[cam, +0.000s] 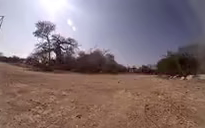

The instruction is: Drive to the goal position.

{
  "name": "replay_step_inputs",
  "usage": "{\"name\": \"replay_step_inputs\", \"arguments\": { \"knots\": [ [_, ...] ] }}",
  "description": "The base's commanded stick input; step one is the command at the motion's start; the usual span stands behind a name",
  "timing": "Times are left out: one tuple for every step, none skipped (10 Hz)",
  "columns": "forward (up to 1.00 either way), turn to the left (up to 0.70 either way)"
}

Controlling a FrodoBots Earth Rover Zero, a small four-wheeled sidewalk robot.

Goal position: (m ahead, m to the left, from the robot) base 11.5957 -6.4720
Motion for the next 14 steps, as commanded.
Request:
{"name": "replay_step_inputs", "arguments": {
  "knots": [
    [0.5,0.0],
    [0.5,0.0],
    [0.5,0.0],
    [0.5,0.0],
    [0.5,0.0],
    [0.5,0.0],
    [0.5,0.0],
    [0.5,0.0],
    [0.5,0.0],
    [0.5,0.0],
    [0.5,0.0],
    [0.5,0.0],
    [0.5,0.0],
    [0.5,0.0]
  ]
}}
